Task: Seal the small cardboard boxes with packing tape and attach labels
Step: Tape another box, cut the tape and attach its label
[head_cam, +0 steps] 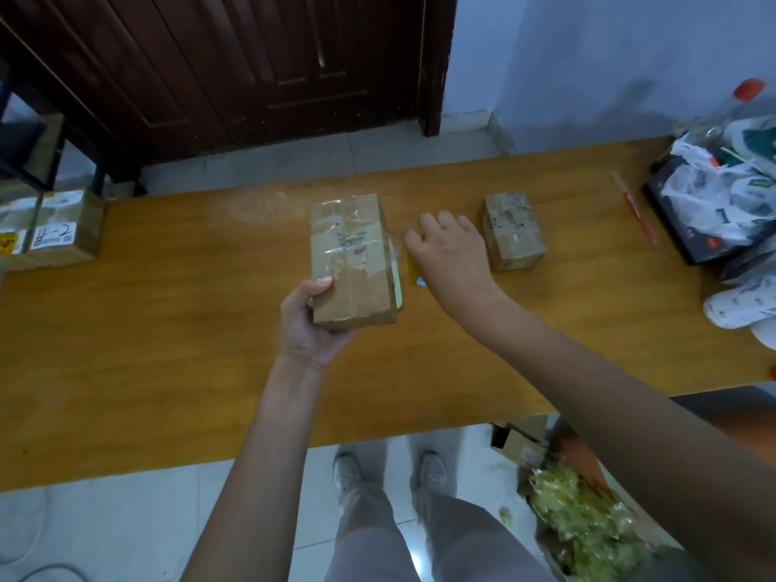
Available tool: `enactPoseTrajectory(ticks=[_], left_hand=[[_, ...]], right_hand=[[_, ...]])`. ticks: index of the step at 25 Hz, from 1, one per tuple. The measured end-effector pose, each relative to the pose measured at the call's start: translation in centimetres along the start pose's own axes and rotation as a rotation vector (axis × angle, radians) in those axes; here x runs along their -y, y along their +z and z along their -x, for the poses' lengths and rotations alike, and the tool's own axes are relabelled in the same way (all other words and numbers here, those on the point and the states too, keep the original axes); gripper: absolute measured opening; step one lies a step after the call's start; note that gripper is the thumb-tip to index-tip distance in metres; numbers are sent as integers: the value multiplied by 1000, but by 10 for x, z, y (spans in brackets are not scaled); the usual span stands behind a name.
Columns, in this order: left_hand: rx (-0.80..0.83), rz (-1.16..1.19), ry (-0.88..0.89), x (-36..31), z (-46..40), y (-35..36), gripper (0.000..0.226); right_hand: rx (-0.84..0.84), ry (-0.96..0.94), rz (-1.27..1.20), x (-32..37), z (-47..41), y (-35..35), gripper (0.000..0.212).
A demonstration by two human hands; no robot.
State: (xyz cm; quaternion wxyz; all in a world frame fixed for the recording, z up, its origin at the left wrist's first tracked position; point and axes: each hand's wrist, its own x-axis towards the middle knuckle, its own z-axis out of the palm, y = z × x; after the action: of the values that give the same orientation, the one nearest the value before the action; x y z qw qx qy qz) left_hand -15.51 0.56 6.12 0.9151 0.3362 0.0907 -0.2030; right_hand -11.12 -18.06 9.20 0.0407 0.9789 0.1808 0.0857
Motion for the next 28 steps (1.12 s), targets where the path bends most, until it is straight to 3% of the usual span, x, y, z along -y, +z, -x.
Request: enactPoseTrajectory(ticks=[2, 4, 6, 8, 10, 13, 15, 21, 26, 28], left_hand=[[11, 30, -1, 3, 0, 3, 61], [17, 78, 3, 4, 2, 1, 63], [14, 132, 11, 5, 4, -3, 68], [15, 160, 9, 8, 5, -5, 66], [12, 176, 6, 12, 6, -4, 62], [27, 144, 28, 11, 5, -1, 55], [63, 108, 28, 9, 3, 3, 56], [171, 191, 20, 23, -1, 23, 56], [194, 152, -93, 45, -11, 43, 84], [139, 132, -134, 51, -14, 47, 79]], right_hand=[[-51, 44, -101, -4, 4, 3, 54], [-104, 192, -384, -13, 11, 6, 60], [-156, 349, -656, -20, 22, 11, 50], [-157, 359, -711, -19, 29, 15, 30], [-174, 304, -539, -19, 31, 17, 21], [-152, 268, -160, -32, 28, 16, 29], [-106, 254, -56, -40, 27, 16, 33], [81, 222, -59, -43, 28, 15, 36], [232, 145, -61, -31, 33, 16, 24], [244, 108, -25, -33, 33, 17, 24]])
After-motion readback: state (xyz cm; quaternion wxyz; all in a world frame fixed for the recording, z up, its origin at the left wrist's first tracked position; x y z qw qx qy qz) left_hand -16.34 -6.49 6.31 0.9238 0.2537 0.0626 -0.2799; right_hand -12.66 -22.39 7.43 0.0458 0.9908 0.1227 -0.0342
